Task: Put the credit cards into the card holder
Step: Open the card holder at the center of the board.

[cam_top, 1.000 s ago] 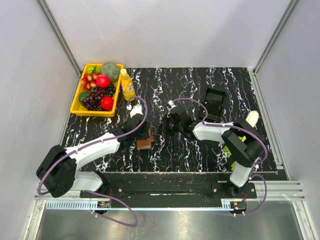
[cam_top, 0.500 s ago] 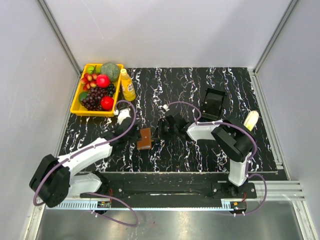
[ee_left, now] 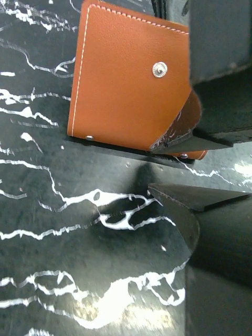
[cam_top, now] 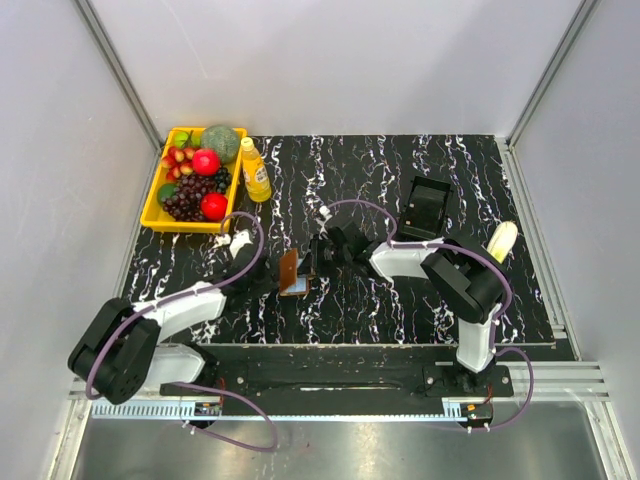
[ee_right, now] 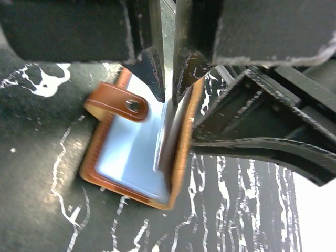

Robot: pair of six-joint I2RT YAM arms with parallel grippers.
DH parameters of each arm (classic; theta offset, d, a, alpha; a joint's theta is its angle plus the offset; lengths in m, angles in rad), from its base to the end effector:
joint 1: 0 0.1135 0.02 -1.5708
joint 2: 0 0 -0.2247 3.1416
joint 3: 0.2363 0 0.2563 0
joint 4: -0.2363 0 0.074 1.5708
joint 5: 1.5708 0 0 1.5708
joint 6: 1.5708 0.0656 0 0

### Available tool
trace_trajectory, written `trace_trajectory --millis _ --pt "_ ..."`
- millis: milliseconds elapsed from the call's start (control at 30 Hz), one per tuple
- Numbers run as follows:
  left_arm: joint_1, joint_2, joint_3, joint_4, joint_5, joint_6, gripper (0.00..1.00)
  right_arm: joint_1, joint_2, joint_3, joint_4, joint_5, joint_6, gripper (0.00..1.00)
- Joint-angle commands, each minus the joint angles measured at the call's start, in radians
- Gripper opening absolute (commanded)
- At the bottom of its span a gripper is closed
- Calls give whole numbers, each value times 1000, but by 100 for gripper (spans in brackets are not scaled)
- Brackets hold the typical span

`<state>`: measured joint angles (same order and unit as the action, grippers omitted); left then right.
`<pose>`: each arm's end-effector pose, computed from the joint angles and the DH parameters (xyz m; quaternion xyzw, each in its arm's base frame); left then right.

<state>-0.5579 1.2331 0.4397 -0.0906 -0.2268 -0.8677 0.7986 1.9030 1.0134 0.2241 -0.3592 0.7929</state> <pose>0.2204 -0.1201 0.0833 -0.1820 0.9185 -0.1382 0.3228 0.2649 0.3050 0.0865 -0.0806 0.8846 0.4198 0.1864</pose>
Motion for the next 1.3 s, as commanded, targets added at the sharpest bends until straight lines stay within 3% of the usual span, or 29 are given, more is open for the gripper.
trace_trajectory --millis 0,367,767,967,1267 --pt "-4 71 -27 125 133 -11 34 24 -12 38 41 -14 -18 16" --pt "0 193 1 290 268 45 33 30 28 91 -58 121 -86 17" --pt "13 272 -67 407 277 -27 34 93 120 235 -212 272 -215 20" --pt "42 85 -70 191 124 1 45 106 195 277 -353 446 -216 15" --pt "67 -340 11 -159 -77 38 55 165 261 364 -482 574 -294 36"
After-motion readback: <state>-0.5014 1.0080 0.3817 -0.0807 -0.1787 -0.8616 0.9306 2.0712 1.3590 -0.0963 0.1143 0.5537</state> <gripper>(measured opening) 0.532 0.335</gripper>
